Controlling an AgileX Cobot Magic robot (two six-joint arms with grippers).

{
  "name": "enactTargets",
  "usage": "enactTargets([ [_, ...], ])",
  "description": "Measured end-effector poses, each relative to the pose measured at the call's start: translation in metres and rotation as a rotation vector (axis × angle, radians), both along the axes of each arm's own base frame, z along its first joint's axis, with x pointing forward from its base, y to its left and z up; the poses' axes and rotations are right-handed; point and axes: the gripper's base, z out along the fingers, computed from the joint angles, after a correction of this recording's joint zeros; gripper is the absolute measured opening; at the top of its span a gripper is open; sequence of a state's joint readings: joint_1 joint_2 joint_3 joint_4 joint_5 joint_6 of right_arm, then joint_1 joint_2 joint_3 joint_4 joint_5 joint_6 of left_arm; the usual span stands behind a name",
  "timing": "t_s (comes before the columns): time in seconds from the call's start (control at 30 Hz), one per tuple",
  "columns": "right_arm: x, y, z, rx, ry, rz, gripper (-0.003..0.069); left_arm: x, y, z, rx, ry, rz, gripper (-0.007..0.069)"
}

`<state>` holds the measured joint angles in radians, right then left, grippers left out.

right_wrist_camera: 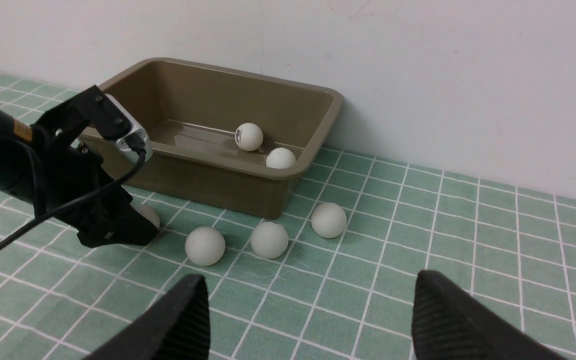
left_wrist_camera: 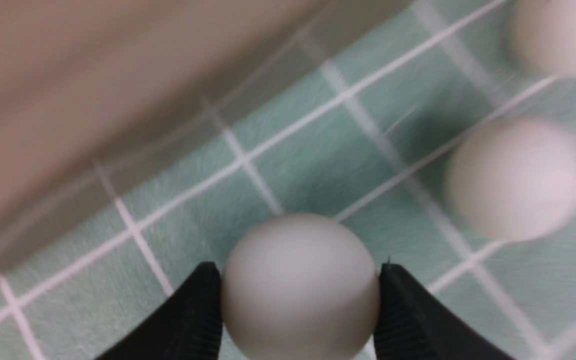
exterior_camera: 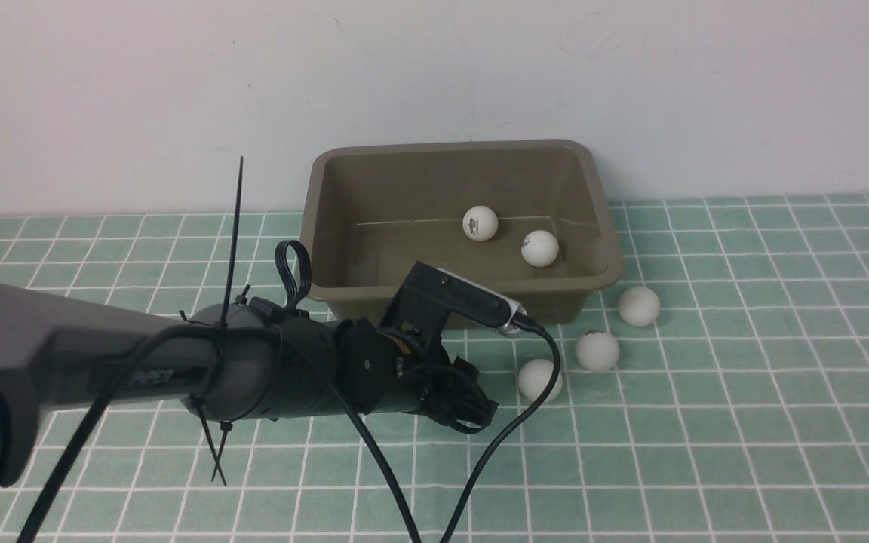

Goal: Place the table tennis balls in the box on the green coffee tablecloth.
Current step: 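Reach for and grasp a ping pong ball on the table beside the basket, then drop the ball into the bin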

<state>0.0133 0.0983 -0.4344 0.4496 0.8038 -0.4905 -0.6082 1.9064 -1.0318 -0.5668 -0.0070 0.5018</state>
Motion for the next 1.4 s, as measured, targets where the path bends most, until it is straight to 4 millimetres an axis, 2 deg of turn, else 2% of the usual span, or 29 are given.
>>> enactTargets([
  [0.23,0.0,0.0,0.0,0.0,0.0,0.0,0.0494,-0.025,0.006,0.069,-0.061,-0.015,-0.104,0.0345],
  [0.3,0.0,0.0,0.0,0.0,-0.002,-0.001,0.0494,-0.029,0.008,0.083,-0.072,-0.047,-0.118,0.0345],
  [0.37,0.0,0.0,0.001,0.002,-0.008,-0.003,0.0494,-0.029,0.011,0.097,-0.072,-0.137,-0.124,0.0345],
  [0.43,0.0,0.0,0.001,0.002,-0.011,-0.005,0.0494,-0.019,0.017,0.108,-0.062,-0.285,-0.087,0.0345],
  [0.57,0.0,0.0,0.001,0.003,-0.012,-0.005,0.0494,0.009,0.039,0.105,-0.031,-0.422,0.043,0.0345],
  [0.77,0.001,-0.001,0.002,0.004,-0.021,-0.009,0.0494,0.057,0.08,0.08,0.049,-0.409,0.162,0.0345],
  [0.83,0.001,-0.001,0.002,0.004,-0.023,-0.01,0.0494,0.068,0.084,0.074,0.085,-0.371,0.13,0.0351],
  [0.97,0.001,-0.001,0.002,0.005,-0.029,-0.012,0.0494,0.082,0.078,0.071,0.115,-0.306,0.056,0.0463],
  [1.07,0.001,-0.001,0.003,0.007,-0.038,-0.016,0.0494,0.086,0.073,0.074,0.112,-0.301,0.039,0.0542],
  [1.17,0.001,-0.001,0.004,0.008,-0.044,-0.019,0.0494,0.081,0.071,0.085,0.092,-0.269,0.023,0.0555],
  [1.4,0.002,-0.002,0.005,-0.01,-0.061,-0.019,0.0494,0.041,0.076,0.147,0.041,-0.227,-0.057,0.0501],
])
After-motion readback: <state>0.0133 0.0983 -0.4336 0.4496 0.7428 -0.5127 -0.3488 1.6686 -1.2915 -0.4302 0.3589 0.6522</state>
